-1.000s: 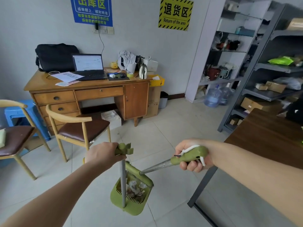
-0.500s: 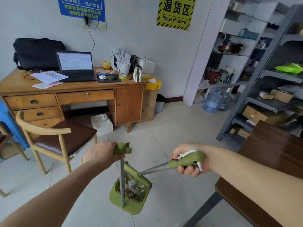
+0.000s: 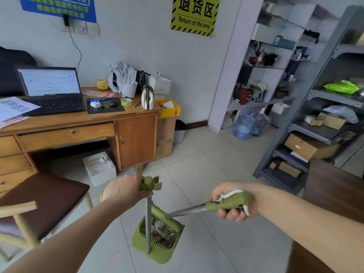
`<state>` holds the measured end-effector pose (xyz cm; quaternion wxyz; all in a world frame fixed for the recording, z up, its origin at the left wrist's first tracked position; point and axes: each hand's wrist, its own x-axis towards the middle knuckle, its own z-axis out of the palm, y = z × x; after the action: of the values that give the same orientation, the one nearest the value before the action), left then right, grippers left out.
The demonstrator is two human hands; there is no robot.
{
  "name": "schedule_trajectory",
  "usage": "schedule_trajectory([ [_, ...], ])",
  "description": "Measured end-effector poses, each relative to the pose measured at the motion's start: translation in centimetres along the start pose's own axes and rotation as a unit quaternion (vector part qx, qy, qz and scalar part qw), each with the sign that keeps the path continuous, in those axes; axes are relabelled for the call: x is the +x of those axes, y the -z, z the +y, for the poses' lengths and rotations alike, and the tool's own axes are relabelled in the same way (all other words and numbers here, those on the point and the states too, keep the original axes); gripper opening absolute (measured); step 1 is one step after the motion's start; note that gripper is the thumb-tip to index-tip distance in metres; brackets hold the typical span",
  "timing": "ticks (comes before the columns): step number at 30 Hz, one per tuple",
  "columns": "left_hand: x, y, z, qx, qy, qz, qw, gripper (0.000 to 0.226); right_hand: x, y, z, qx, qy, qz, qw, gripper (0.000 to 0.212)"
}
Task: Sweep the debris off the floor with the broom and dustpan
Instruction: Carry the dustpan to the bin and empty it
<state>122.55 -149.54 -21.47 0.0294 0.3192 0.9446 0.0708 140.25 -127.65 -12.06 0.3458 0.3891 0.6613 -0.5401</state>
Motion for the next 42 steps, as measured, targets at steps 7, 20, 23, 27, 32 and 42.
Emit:
schedule_trajectory([
  [7,9.1,0.5,0.4,0.002,-0.028,0.008,1.000,0.034,3.2,5.0,-4.7,0.035,0.010,0.014,0.999,0.021],
  [20,23.6,-0.8,4.6,-0.013,-0.019,0.002,1.000,0.035,9.9,17.4,-10.6,0.067,0.015,0.023,0.997,0.022],
  [23,27.5,-1.3,6.4,-0.012,-0.016,-0.002,1.000,0.034,11.8,21.5,-11.9,0.067,0.011,0.016,0.998,0.022],
  [27,32.6,-1.5,8.6,-0.017,-0.005,-0.010,1.000,0.030,13.5,26.5,-13.9,0.051,0.006,0.015,0.999,0.022],
  [32,38.6,-1.7,11.1,-0.022,0.004,-0.005,1.000,0.031,15.7,31.9,-16.7,0.026,0.003,0.017,1.000,0.018],
  [42,49.8,-1.5,15.1,-0.021,-0.003,0.002,1.000,0.026,19.6,41.3,-22.5,0.027,0.000,0.027,0.999,0.011],
])
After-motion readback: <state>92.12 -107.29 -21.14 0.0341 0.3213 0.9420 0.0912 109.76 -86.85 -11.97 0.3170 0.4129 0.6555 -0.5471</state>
